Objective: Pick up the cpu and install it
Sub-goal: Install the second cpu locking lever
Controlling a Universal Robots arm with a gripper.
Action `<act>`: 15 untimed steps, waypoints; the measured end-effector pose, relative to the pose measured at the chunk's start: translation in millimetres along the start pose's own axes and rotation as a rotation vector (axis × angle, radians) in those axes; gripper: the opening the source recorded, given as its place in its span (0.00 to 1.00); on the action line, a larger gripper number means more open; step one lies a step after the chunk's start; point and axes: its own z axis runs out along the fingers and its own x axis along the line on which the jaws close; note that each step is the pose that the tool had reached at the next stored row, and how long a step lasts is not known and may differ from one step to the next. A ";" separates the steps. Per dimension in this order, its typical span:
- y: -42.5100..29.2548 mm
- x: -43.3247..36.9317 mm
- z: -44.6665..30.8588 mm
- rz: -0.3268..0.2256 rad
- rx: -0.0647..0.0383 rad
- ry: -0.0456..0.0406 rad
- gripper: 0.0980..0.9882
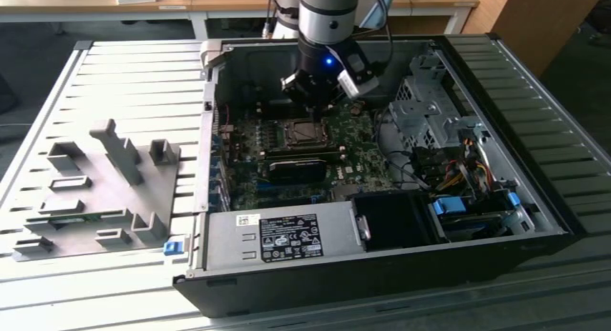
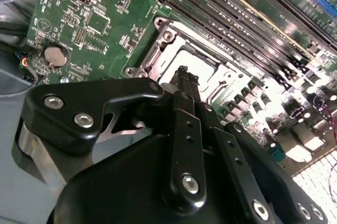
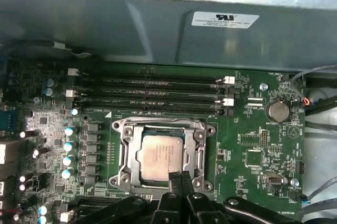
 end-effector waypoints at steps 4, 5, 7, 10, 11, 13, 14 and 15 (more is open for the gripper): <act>-1.5 0.0 -1.0 0.000 0.000 0.0000 0.01; -2.4 0.0 -1.0 0.000 0.000 0.0000 0.01; -4.0 0.1 -1.1 0.000 0.000 0.0000 0.01; -6.2 0.2 -1.0 0.000 0.000 0.0000 0.01; -7.3 0.2 -1.0 0.000 0.000 0.0000 0.01; -9.7 0.2 -0.9 0.000 0.000 -0.0001 0.01; -11.1 0.3 -0.9 0.000 0.000 0.0000 0.01; -11.9 0.3 -0.9 0.000 0.000 0.0000 0.01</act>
